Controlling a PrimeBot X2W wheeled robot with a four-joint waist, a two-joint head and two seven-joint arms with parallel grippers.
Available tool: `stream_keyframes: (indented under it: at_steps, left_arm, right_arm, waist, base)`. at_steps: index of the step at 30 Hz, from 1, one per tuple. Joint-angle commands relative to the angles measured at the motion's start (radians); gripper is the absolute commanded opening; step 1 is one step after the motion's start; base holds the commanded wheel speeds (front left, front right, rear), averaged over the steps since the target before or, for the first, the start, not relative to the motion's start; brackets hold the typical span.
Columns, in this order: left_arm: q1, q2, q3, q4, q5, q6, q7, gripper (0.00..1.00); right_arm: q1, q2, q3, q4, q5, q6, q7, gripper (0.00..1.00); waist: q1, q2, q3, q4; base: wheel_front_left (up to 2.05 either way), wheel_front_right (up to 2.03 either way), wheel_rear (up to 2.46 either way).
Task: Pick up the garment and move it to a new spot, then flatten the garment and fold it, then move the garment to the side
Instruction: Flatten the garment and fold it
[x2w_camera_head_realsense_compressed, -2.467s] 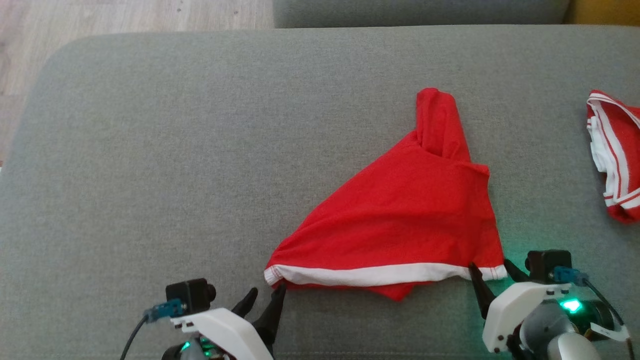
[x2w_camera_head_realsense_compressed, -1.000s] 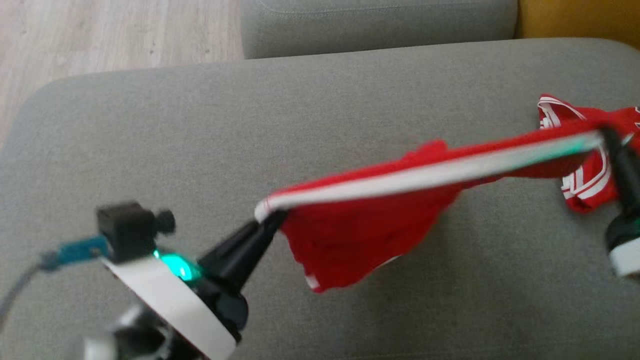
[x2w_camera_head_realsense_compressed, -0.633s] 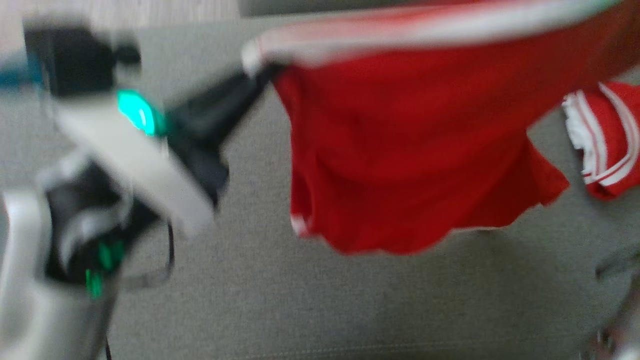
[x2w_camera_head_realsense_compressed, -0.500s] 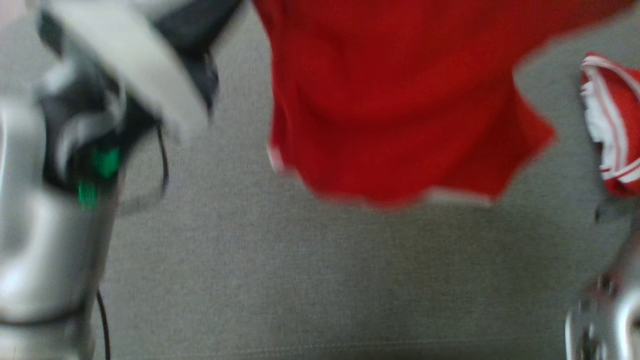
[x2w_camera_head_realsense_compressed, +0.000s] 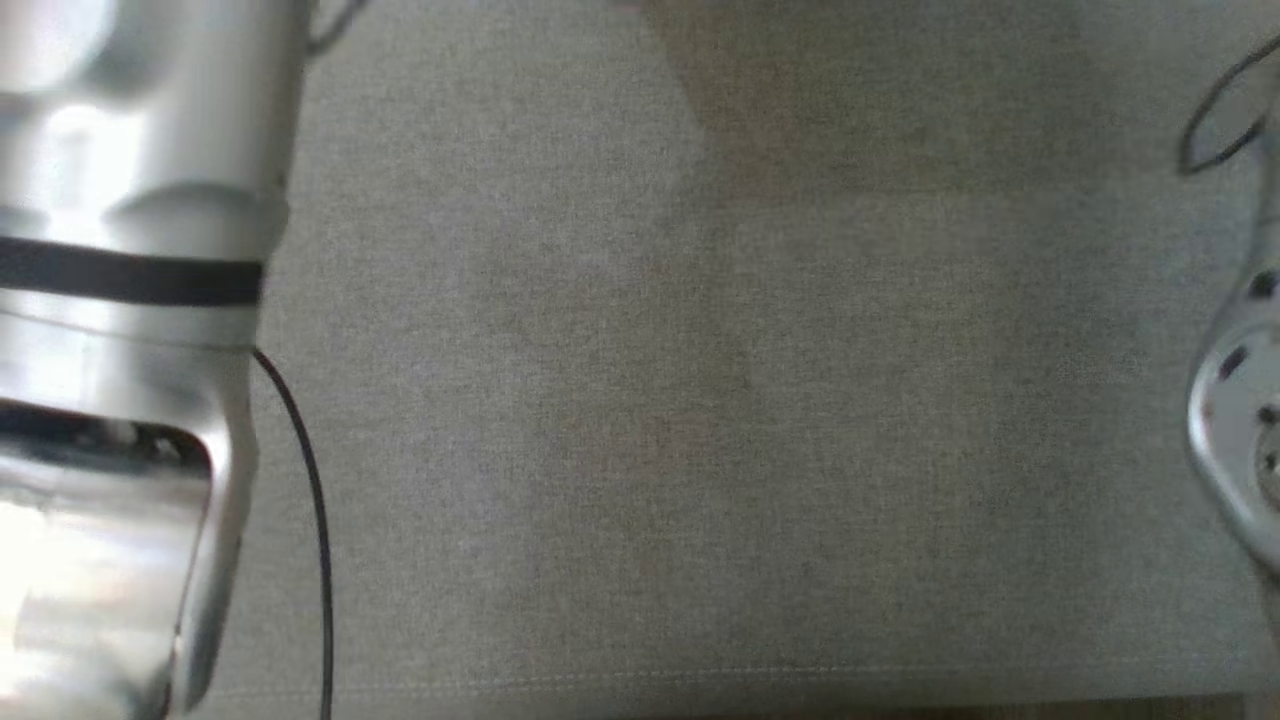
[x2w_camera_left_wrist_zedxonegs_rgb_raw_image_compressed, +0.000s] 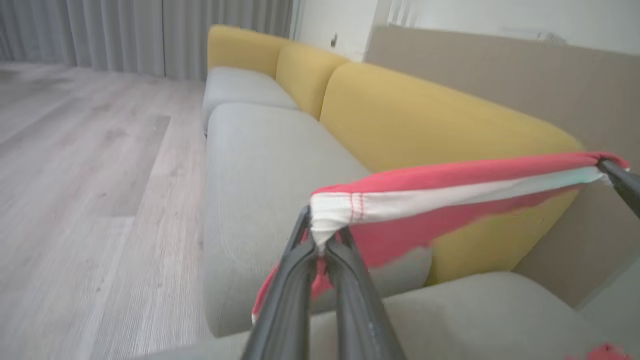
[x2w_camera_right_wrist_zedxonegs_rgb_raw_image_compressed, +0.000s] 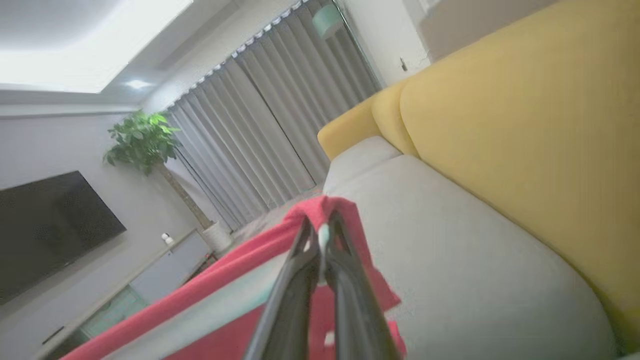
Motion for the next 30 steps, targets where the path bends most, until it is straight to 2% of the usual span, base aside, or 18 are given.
stream_keyframes:
  at_steps: [1,4,7,10,14,18,19,26,30]
  left_arm:
    - [0.028,0.039,0.004,0.028,0.006,-0.017,-0.019,0.00]
    - [0.121,0.022,-0.024,0.092,-0.019,-0.054,-0.031,0.00]
    - [0.246,0.009,-0.054,0.087,-0.059,-0.083,-0.031,0.00]
    - [0.407,0.012,-0.089,0.040,-0.077,-0.098,-0.057,0.00]
    - [0.634,0.052,-0.115,-0.062,-0.075,-0.094,-0.103,0.00]
    - [0.871,0.088,-0.123,-0.224,-0.085,-0.051,-0.124,0.00]
    - [0.871,0.088,-0.123,-0.224,-0.085,-0.051,-0.124,0.00]
    - [1.261,0.137,-0.165,-0.551,-0.099,0.060,-0.082,0.00]
    - [1.396,0.142,-0.180,-0.720,-0.113,0.114,-0.064,0.00]
  right_arm:
    - [0.017,0.001,0.043,0.008,0.011,0.007,-0.038,0.00]
    - [0.141,0.001,0.124,0.035,0.032,0.007,-0.065,0.00]
    - [0.306,0.001,0.169,-0.013,0.056,0.007,-0.037,0.00]
    - [0.504,-0.007,0.200,-0.115,0.108,0.007,0.008,0.00]
    - [0.774,-0.024,0.187,-0.322,0.162,0.007,0.071,0.00]
    - [1.049,-0.018,0.140,-0.555,0.180,0.007,0.155,0.00]
    - [1.049,-0.018,0.140,-0.555,0.180,0.007,0.155,0.00]
    - [1.481,0.000,0.062,-0.954,0.199,0.007,0.333,0.00]
    - [1.615,0.001,0.020,-1.085,0.273,0.007,0.370,0.00]
  waist:
    - [-0.0003,0.0001,-0.004,-0.005]
    - [-0.0003,0.0001,-0.032,-0.008]
    - [-0.0003,0.0001,-0.045,-0.003]
    - [-0.0003,0.0001,-0.079,-0.004]
    - [-0.0003,0.0001,-0.126,-0.011]
    - [-0.0003,0.0001,-0.172,-0.017]
    - [-0.0003,0.0001,-0.172,-0.017]
    - [-0.0003,0.0001,-0.221,0.003]
    - [-0.0003,0.0001,-0.214,0.019]
  base:
    - [0.00,0.00,0.00]
    - [0.00,0.00,0.00]
    - [0.00,0.00,0.00]
    - [0.00,0.00,0.00]
    - [0.00,0.00,0.00]
    - [0.00,0.00,0.00]
    - [0.00,0.00,0.00]
    - [0.00,0.00,0.00]
    - [0.00,0.00,0.00]
